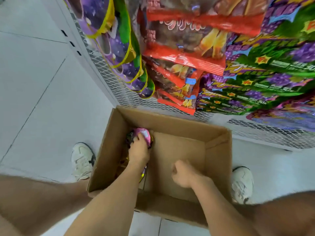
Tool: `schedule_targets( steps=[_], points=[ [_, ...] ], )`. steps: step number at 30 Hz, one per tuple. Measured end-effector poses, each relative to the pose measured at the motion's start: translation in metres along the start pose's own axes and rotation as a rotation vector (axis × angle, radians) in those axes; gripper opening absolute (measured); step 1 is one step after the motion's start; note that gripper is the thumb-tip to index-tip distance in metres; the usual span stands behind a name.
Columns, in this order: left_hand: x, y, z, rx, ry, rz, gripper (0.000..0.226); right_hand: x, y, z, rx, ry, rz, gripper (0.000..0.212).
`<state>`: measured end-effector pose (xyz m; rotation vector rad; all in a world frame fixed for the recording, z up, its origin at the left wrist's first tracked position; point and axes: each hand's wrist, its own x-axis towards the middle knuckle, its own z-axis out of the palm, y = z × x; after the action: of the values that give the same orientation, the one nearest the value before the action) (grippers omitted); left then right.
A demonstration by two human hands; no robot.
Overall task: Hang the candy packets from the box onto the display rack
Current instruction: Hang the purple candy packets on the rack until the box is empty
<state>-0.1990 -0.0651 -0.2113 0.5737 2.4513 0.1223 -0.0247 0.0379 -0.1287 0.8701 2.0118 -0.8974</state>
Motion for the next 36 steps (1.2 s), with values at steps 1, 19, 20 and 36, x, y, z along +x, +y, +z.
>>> schedule_targets(
  steps=[1, 19, 20, 36],
  points=[
    [-0.003, 0.001, 0.0, -0.003, 0.028, 0.008, 0.086, 0.002, 0.001, 0.0, 0.011, 0.001, 0.017, 0.038],
    [-0.079, 0.011, -0.166, 0.08, -0.269, 0.683, 0.038, -0.078, -0.066, -0.064, 0.422, 0.276, 0.0, 0.083],
    [-0.089, 0.012, -0.184, 0.019, -0.316, 0.707, 0.043, -0.089, -0.068, -0.073, 0.423, 0.244, -0.019, 0.081],
    [-0.212, 0.019, -0.393, -0.671, -0.126, 0.854, 0.024, -0.278, -0.132, -0.153, 0.941, 0.725, -0.704, 0.015]
  ],
)
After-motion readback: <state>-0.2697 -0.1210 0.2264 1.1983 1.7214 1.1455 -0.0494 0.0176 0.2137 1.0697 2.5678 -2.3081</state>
